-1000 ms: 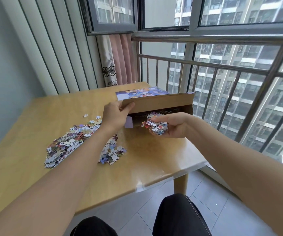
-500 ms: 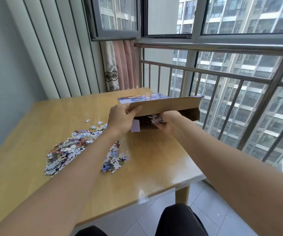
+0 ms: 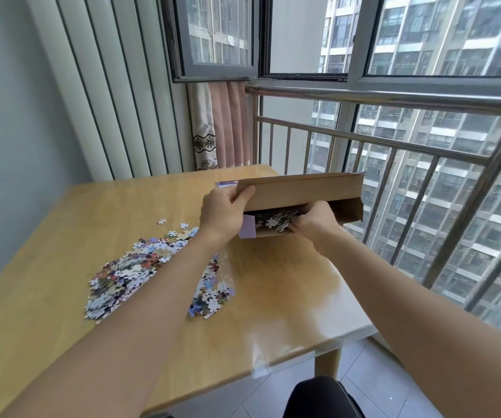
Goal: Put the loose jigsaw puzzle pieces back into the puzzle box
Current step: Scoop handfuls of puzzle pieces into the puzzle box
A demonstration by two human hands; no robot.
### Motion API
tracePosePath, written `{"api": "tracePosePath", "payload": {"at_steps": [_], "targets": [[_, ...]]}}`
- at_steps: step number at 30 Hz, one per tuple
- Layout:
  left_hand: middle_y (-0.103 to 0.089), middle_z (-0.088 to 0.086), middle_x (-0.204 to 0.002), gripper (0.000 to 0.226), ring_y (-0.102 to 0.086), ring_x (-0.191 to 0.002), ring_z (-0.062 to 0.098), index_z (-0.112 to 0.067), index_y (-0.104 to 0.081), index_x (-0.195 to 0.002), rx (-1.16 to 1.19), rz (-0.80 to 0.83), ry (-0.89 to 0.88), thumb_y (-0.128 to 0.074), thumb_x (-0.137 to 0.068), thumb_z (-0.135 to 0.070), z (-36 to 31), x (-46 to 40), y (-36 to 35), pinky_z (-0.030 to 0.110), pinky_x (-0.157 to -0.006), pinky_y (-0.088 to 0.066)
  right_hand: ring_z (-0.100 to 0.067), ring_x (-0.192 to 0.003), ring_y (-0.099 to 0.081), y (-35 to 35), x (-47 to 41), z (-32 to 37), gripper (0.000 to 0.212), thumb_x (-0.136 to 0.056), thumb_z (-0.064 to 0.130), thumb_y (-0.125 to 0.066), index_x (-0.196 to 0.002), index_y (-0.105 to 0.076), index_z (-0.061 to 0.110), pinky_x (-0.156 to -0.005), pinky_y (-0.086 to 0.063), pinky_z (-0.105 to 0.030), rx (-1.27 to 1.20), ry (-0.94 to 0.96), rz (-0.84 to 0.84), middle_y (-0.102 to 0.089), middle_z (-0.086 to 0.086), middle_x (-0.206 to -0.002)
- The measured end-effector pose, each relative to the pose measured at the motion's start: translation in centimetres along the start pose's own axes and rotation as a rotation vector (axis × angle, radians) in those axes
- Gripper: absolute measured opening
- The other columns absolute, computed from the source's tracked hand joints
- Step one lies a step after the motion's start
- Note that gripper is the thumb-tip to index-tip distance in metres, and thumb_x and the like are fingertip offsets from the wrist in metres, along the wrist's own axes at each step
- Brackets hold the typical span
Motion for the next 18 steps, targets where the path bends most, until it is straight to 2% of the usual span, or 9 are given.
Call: {"api": "tracePosePath", "payload": {"at_steps": [2,5,7,9,12,15,18], "targets": [[-0.074,-0.005,-0.084,0.028,-0.066,-0.084,0.019,-0.018,-0.077,-0.09,-0.002,0.002,0.003,-0.061,-0.098,-0.041,-0.1,0.1,-0.1,0.037,-0.076,-0.051,-0.025,-0.084,-0.072,0.8,-0.1,0.0,0.009,-0.09,0.005,-0.069,-0.092,-0.072,-0.003,-0.074,-0.06,-0.032,0.26,0.133,-0.071,-0.073,-0.015,-0.087],[-0.075,-0.004,-0.085,0.027,-0.067,-0.088,0.022,-0.019,-0.077,-0.092,-0.007,-0.003,-0.007,-0.061,-0.098,-0.04,-0.3,0.4,0.0,0.039,-0.079,-0.052,-0.027,-0.072,-0.067,1.4,0.3,0.8,0.022,-0.094,0.016,-0.067,-0.079,-0.073,0.001,-0.063,-0.054,-0.035,0.471,0.32,-0.149,-0.07,-0.011,-0.076],[-0.075,0.0,-0.087,0.028,-0.067,-0.089,0.024,-0.017,-0.077,-0.093,-0.005,-0.008,-0.007,-0.061,-0.098,-0.04,-0.3,0.4,0.1,0.042,-0.081,-0.053,-0.03,-0.071,-0.062,1.4,0.5,1.3,0.029,-0.098,0.021,-0.059,-0.079,-0.071,0.003,-0.061,-0.049,-0.037,0.655,0.442,-0.173,-0.067,-0.01,-0.077],[-0.075,0.002,-0.088,0.03,-0.067,-0.09,0.026,-0.015,-0.077,-0.094,-0.001,-0.009,-0.006,-0.061,-0.098,-0.04,-0.5,0.3,0.2,0.046,-0.083,-0.054,-0.032,-0.074,-0.058,1.5,0.7,1.4,0.025,-0.097,0.012,-0.05,-0.082,-0.068,0.004,-0.067,-0.051,-0.043,0.817,0.521,-0.152,-0.067,-0.012,-0.083],[-0.076,0.003,-0.09,0.031,-0.067,-0.091,0.027,-0.015,-0.078,-0.097,0.0,-0.017,-0.02,-0.061,-0.098,-0.041,-0.6,0.3,0.4,0.047,-0.083,-0.053,-0.029,-0.075,-0.06,1.9,1.9,1.9,0.025,-0.092,0.005,-0.048,-0.088,-0.072,0.008,-0.068,-0.052,-0.042,0.819,0.672,-0.097,-0.072,-0.009,-0.085],[-0.075,0.004,-0.087,0.027,-0.066,-0.088,0.028,-0.02,-0.077,-0.094,-0.006,-0.026,-0.032,-0.061,-0.098,-0.041,-0.7,0.2,0.4,0.046,-0.08,-0.052,-0.02,-0.086,-0.069,1.3,3.6,2.1,0.022,-0.095,0.024,-0.058,-0.104,-0.077,0.019,-0.075,-0.057,-0.04,0.799,0.823,0.041,-0.076,0.003,-0.097],[-0.075,0.005,-0.087,0.027,-0.065,-0.09,0.031,-0.019,-0.077,-0.094,-0.003,-0.032,-0.025,-0.061,-0.098,-0.04,-0.7,0.0,0.3,0.046,-0.081,-0.051,-0.021,-0.11,-0.066,0.0,4.0,0.9,0.043,-0.097,0.048,-0.057,-0.132,-0.065,0.024,-0.089,-0.056,-0.042,0.977,0.829,0.166,-0.071,0.003,-0.124]]}}
Point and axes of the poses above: each hand's wrist, its own x-axis away from the middle knuckle, its own y-axis out of the back of the hand, z = x × y, the point moved 6 cm from there along -x, towards the middle knuckle
